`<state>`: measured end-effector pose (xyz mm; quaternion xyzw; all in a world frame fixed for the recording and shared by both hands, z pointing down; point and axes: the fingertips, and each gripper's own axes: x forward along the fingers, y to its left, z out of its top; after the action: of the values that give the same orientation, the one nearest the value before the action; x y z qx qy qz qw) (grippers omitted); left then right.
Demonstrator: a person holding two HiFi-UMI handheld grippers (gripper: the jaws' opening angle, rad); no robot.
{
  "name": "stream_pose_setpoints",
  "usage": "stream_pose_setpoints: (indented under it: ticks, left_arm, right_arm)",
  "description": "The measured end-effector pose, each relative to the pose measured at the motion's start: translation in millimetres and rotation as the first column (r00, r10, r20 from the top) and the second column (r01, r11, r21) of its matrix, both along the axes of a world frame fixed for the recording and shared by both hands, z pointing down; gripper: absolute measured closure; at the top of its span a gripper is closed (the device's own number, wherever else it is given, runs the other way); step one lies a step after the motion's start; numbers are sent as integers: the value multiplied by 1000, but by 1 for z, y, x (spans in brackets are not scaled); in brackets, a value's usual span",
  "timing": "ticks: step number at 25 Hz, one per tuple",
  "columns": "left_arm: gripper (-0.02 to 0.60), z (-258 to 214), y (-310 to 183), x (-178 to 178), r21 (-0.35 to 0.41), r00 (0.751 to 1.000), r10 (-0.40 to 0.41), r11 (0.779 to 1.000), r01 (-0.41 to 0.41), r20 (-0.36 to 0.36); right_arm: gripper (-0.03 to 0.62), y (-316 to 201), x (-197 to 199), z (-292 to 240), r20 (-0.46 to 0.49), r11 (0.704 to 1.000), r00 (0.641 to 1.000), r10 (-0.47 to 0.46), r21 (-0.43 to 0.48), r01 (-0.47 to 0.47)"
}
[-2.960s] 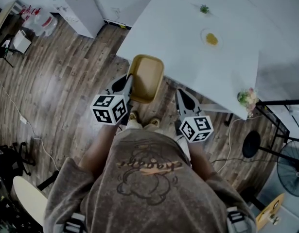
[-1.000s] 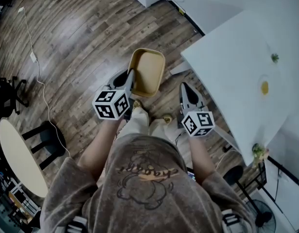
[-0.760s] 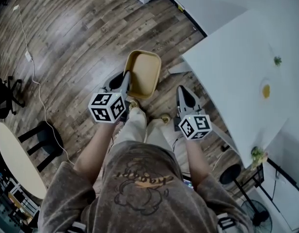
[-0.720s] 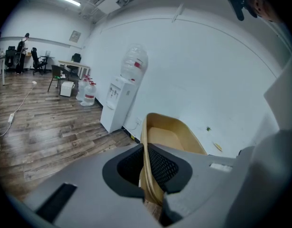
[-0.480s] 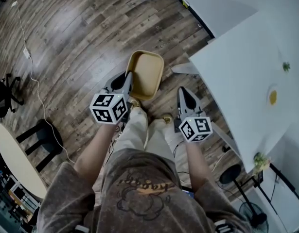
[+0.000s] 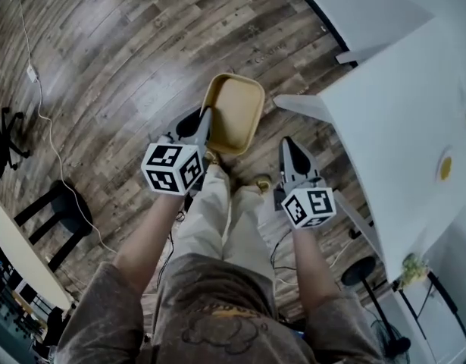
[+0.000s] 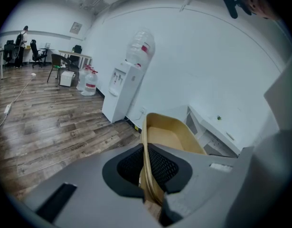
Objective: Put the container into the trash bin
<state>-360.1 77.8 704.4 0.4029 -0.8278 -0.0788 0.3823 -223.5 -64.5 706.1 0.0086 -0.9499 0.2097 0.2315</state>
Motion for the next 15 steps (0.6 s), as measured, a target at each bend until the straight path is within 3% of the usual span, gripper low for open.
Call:
stream_pose_setpoints:
  ticks: [15]
  left_arm:
    - [563,139,10,10,-40,998,51,998,-53,-32]
  right_arm:
    - [592,22,7,135,-55,999,998,-21,-28,19]
